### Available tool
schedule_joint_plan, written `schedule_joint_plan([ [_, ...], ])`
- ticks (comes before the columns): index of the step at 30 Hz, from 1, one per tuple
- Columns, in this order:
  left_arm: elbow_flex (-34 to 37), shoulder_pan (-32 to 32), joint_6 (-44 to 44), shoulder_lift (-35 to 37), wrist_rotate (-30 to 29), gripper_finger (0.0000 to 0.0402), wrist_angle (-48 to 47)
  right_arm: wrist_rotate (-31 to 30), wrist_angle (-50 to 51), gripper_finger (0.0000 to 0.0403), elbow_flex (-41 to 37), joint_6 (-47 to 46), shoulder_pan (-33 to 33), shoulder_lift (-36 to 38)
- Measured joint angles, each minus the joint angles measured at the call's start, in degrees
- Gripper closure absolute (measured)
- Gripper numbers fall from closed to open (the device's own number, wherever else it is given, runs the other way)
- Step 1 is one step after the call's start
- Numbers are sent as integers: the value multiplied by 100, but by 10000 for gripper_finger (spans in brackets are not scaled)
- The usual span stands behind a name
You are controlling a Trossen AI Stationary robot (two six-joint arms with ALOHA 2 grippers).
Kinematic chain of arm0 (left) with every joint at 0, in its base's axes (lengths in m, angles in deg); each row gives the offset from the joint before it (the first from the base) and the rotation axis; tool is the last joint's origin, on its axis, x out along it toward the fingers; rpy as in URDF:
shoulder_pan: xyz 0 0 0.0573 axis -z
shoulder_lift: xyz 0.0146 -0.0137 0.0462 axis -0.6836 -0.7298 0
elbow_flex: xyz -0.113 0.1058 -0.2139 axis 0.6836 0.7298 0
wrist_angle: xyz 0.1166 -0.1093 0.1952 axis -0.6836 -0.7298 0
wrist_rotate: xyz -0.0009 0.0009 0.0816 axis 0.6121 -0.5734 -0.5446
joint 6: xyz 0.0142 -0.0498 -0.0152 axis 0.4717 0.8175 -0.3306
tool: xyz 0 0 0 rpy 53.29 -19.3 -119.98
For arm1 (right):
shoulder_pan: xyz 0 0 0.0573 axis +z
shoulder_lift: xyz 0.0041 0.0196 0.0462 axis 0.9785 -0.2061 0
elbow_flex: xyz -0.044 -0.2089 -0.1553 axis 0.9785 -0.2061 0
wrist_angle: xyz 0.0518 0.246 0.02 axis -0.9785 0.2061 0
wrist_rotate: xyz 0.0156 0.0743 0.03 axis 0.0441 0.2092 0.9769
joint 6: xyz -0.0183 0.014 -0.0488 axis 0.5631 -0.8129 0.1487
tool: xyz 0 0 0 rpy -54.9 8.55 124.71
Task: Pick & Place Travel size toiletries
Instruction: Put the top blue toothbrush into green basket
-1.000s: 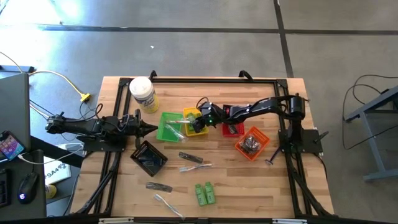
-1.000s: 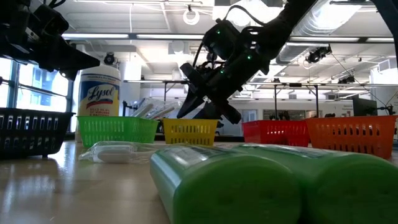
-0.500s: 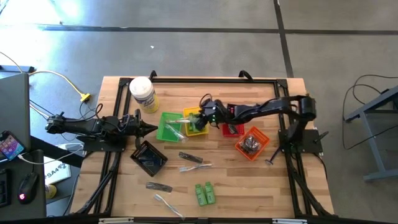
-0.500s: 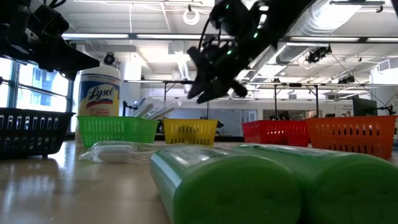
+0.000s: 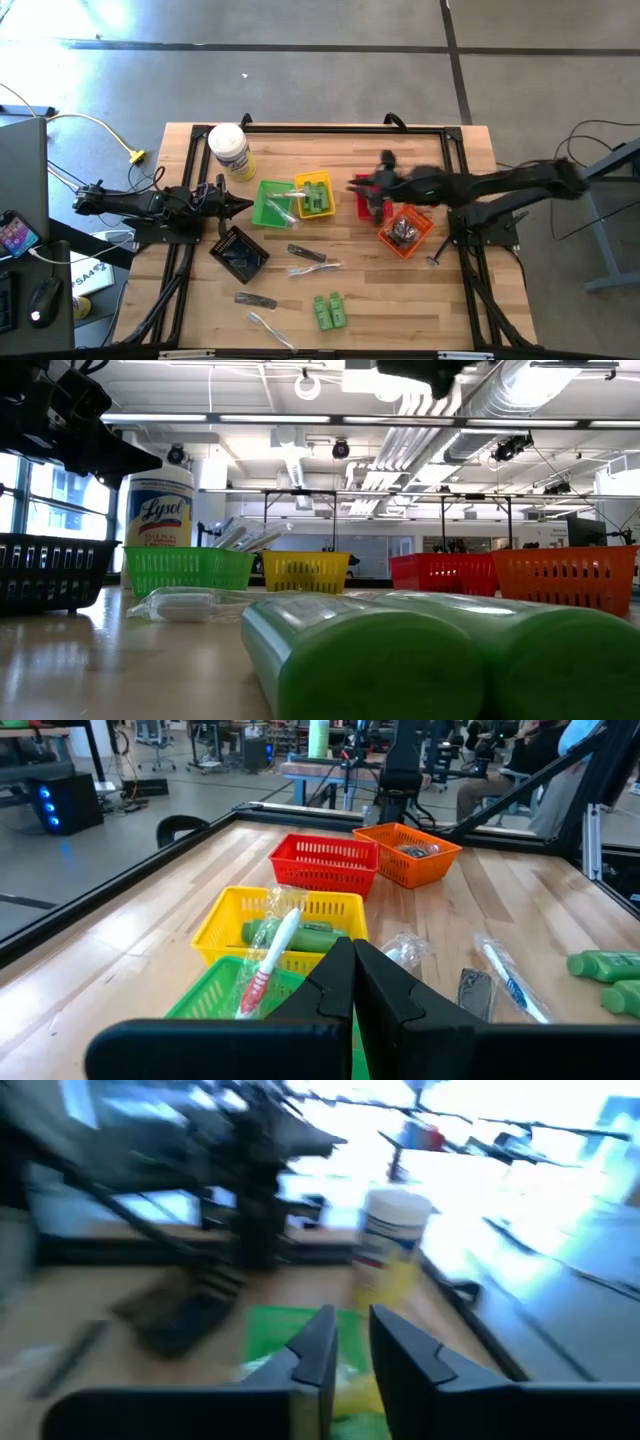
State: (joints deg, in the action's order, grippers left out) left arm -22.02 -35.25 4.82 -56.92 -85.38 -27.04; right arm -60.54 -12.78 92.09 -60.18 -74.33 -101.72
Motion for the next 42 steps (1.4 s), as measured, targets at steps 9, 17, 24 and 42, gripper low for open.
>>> schedule_joint_plan([
  [9,2,0,108,-1,-9,402,4,1182,-734,398,-2522,-1068,-335,2301],
  [17,4,0,139,1,-19,402,-22,2039,-1981,399,-3730,-1153,53,2860],
  [24,4,0,148,-2,-4,402,-26,1907,-2583,399,-4074,-1151,381,2978],
  [42,9,2,648,-8,-13,402,-42,1325,-2922,399,-4412,-838,1205,2995],
])
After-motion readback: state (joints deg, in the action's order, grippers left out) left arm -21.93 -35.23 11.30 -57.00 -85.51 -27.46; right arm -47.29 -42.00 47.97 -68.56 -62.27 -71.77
